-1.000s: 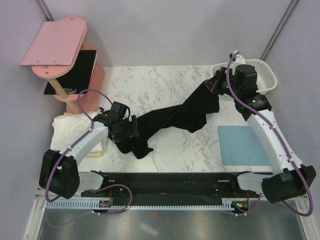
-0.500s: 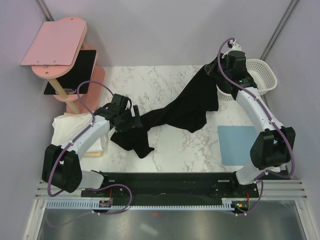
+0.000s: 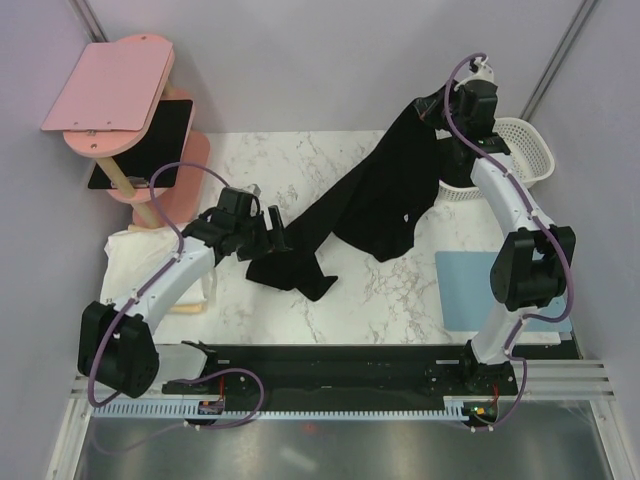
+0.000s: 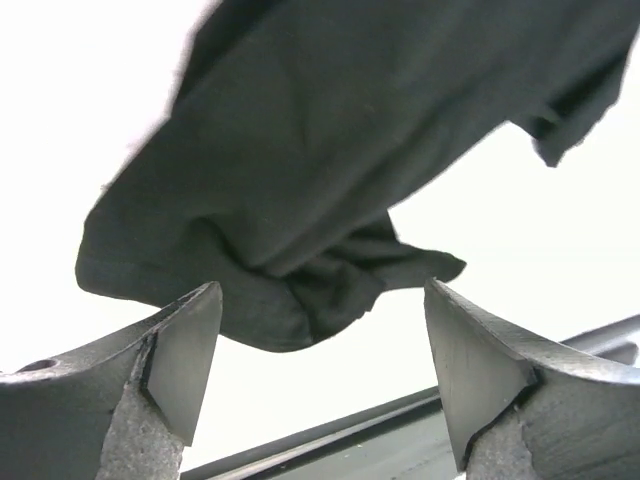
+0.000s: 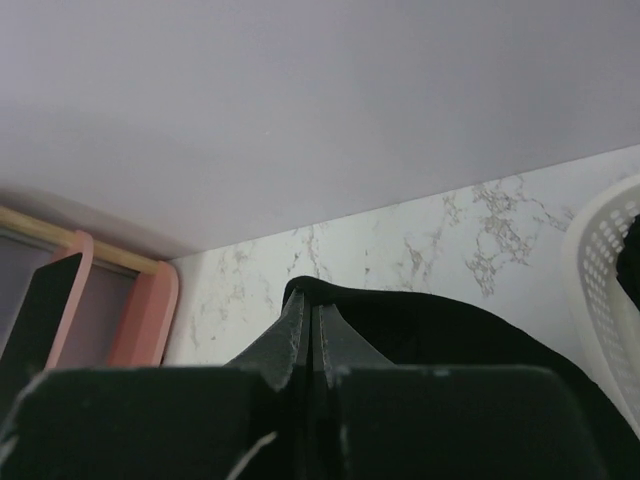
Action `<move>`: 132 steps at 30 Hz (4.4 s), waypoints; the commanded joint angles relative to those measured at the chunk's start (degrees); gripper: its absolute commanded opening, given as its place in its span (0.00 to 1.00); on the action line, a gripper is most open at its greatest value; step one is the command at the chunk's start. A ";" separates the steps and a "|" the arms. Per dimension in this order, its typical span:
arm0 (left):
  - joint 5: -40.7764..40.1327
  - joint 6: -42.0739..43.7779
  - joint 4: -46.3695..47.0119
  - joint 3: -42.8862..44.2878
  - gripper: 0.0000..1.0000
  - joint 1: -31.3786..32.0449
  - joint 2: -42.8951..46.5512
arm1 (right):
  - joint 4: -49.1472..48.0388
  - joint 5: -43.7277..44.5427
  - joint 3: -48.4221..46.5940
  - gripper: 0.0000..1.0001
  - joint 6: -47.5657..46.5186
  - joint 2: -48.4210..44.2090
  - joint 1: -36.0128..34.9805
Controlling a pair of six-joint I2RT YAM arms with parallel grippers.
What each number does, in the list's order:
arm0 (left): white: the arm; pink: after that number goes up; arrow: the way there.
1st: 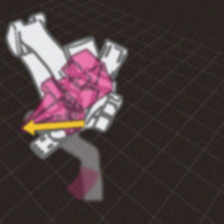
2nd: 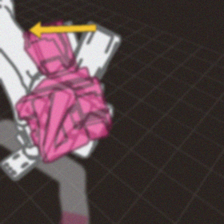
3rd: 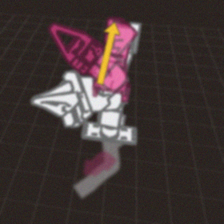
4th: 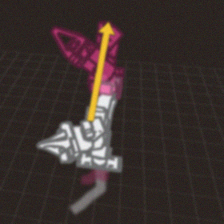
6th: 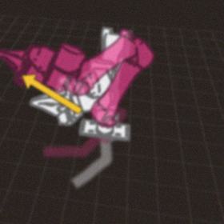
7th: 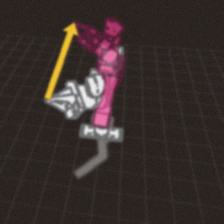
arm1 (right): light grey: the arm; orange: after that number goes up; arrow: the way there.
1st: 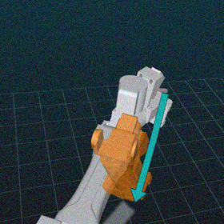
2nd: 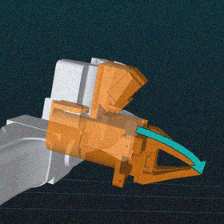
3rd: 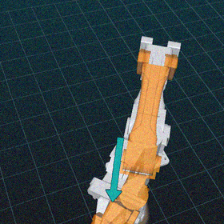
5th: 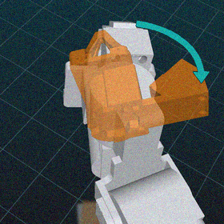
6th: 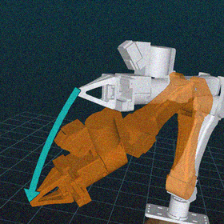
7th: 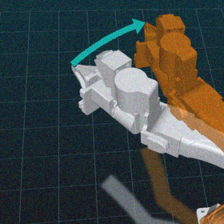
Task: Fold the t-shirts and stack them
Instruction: Flatten out the tshirt
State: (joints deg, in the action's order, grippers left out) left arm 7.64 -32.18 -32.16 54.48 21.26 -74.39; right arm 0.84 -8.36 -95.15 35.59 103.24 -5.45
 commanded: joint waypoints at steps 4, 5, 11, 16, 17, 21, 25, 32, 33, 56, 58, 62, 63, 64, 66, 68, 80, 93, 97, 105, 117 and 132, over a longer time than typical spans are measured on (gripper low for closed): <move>2.75 -1.22 7.20 -0.69 0.87 9.12 -2.06 | -6.46 -4.73 -5.31 0.00 3.95 2.05 0.09; 0.99 -0.95 7.03 0.53 0.87 10.72 -3.21 | -6.47 -4.91 -5.22 0.00 3.96 1.96 0.18; -19.98 -0.42 1.59 7.30 0.84 20.22 -13.75 | -5.94 -5.18 -3.11 0.00 2.38 0.12 0.27; -33.72 -0.42 -4.21 14.75 0.84 24.00 -23.84 | -6.11 -5.09 -0.47 0.00 1.85 -1.38 0.27; -38.79 -1.47 -7.18 16.26 0.84 24.36 -25.52 | -6.29 -5.09 -0.12 0.00 1.85 -1.55 0.18; -49.55 -6.04 -18.45 24.43 0.85 26.20 -34.32 | -6.38 -5.70 1.20 0.00 1.50 -1.64 0.27; -51.76 -7.10 -21.36 27.70 0.85 26.38 -39.68 | -6.82 -5.53 2.60 0.00 1.58 -2.17 0.44; -56.85 -15.27 -29.97 27.53 0.85 26.29 -38.56 | -6.99 -6.05 3.39 0.00 1.32 -2.43 0.62; -57.21 -15.54 -30.59 27.00 0.85 26.38 -36.98 | -6.99 -6.05 3.48 0.00 1.23 -2.43 0.71; -55.72 -17.04 -36.83 21.90 0.79 20.32 -34.86 | -7.96 -7.81 6.30 0.00 2.55 -4.10 1.67; -53.62 -16.34 -36.66 20.94 0.78 20.32 -34.07 | -8.05 -7.81 6.38 0.00 2.64 -4.19 1.76; -51.06 -15.98 -36.57 18.39 0.77 20.49 -32.75 | -8.14 -7.81 6.82 0.00 3.08 -4.45 2.03; -50.80 -16.07 -36.48 17.25 0.77 20.41 -32.57 | -8.22 -7.99 6.91 0.00 3.25 -4.45 2.11; -50.79 -16.33 -37.00 16.89 0.75 20.40 -32.14 | -8.31 -8.07 7.00 0.00 3.17 -4.54 2.03; -50.62 -16.86 -37.36 16.01 0.66 19.97 -31.61 | -8.31 -8.25 7.09 0.00 3.25 -4.54 2.20; -50.44 -17.12 -38.32 16.44 0.27 19.35 -31.25 | -8.40 -8.25 7.44 0.00 3.25 -4.80 2.29; -56.77 -15.55 -43.25 27.94 0.02 14.35 -31.78 | -8.31 -8.51 8.84 0.00 3.34 -5.95 3.08; -51.78 -2.81 -39.92 49.24 0.39 13.90 -47.78 | -8.49 -8.69 11.57 0.00 2.90 -6.39 3.26; -50.36 -2.62 -35.52 42.58 0.98 14.51 -43.05 | -8.57 -8.87 11.92 0.00 3.08 -6.47 3.26; -37.47 -2.53 -18.41 23.85 0.96 13.38 -17.07 | -9.37 -9.13 13.94 0.00 3.08 -6.82 3.26; -25.02 -3.07 -3.95 4.48 0.91 7.84 0.31 | -10.16 -9.75 14.82 0.00 3.52 -7.53 3.34; -36.29 -1.13 -14.77 15.74 0.77 7.92 -19.65 | -10.86 -9.92 15.88 0.00 3.87 -6.83 3.43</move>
State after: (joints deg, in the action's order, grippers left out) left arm -26.06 -34.63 -45.84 67.42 29.10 -91.29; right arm -6.79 -17.43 -79.37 39.07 98.19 -2.39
